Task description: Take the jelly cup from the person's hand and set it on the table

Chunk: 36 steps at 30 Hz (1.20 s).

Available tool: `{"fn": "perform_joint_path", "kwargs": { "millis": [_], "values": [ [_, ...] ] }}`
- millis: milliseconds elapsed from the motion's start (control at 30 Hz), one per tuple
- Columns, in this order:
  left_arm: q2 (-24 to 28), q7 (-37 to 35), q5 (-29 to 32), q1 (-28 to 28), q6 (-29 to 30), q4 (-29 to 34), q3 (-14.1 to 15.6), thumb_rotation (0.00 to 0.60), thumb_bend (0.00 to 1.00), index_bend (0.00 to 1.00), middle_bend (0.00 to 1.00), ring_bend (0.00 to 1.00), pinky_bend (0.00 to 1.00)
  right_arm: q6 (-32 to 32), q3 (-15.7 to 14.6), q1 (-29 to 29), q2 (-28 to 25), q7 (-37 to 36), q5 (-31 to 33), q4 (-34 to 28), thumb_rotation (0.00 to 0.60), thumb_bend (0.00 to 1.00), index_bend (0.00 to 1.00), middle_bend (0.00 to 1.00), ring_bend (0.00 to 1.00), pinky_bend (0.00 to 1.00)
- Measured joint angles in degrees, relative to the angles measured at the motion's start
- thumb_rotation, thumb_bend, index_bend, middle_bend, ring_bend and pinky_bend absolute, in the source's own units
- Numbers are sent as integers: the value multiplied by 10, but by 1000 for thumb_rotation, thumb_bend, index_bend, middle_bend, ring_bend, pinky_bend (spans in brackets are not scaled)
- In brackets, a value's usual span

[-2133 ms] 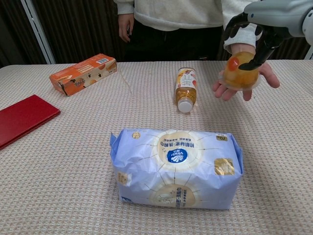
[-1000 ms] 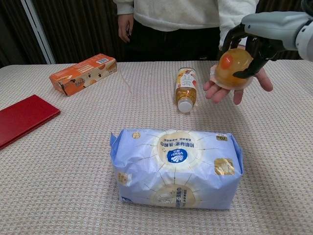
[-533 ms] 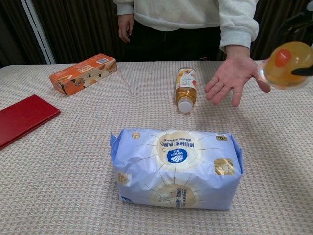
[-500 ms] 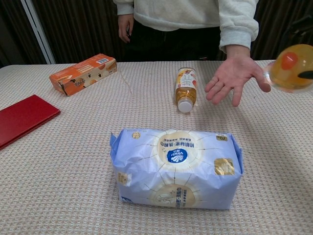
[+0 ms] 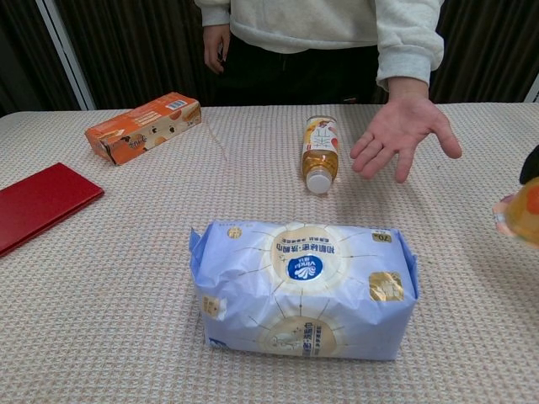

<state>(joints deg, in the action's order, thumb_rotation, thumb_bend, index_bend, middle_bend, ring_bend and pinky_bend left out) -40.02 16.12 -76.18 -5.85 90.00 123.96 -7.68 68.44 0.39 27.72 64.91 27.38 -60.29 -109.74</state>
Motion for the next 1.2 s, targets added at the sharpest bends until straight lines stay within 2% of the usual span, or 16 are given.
{"fn": "perform_joint_path", "kwargs": {
  "millis": [133, 200, 333, 433, 467, 567, 700, 867, 1067, 1200],
  "values": [
    [1, -2, -3, 1, 1, 0, 0, 600, 108, 0, 0, 0, 0, -5, -1, -1, 40, 8, 4, 38, 600, 335, 705, 611, 555, 688],
    [1, -3, -5, 1, 2, 0, 1, 600, 109, 0, 0, 0, 0, -5, 1, -1, 60, 14, 7, 62, 600, 293, 639, 523, 478, 594],
    [1, -6, -3, 2, 3, -1, 0, 600, 109, 0, 0, 0, 0, 0, 8, -3, 85, 19, 13, 96, 600, 220, 416, 243, 153, 311],
    [2, -6, -2, 1, 0, -2, -1, 600, 109, 0, 0, 0, 0, 0, 12, -7, 83, 13, 16, 97, 600, 186, 272, 70, 7, 156],
    [2, -6, -1, 1, 0, -2, -1, 600, 110, 0, 0, 0, 0, -1, 12, -8, 80, 11, 17, 94, 600, 177, 243, 34, 0, 125],
    [1, -5, -4, 1, 1, -1, -1, 600, 110, 0, 0, 0, 0, -4, 12, -10, 68, 10, 23, 78, 600, 170, 225, 11, 0, 91],
    [1, -4, -6, 3, 5, 0, 0, 600, 110, 0, 0, 0, 0, 5, 12, -15, 45, 20, 22, 51, 600, 170, 207, 0, 0, 47],
    [2, -7, -4, 3, 6, -2, -1, 600, 110, 0, 0, 0, 0, 30, 4, -28, 28, 24, -10, 39, 600, 169, 188, 0, 0, 12],
    [3, -10, -6, 5, 8, -3, -1, 600, 110, 0, 0, 0, 0, 83, -15, -60, 12, 2, -99, 47, 600, 164, 102, 0, 0, 0],
    [3, -13, -10, 6, 11, -4, -1, 600, 109, 0, 0, 0, 0, 137, -32, -89, 12, -26, -185, 93, 600, 165, 68, 0, 0, 0]
  ]
}}
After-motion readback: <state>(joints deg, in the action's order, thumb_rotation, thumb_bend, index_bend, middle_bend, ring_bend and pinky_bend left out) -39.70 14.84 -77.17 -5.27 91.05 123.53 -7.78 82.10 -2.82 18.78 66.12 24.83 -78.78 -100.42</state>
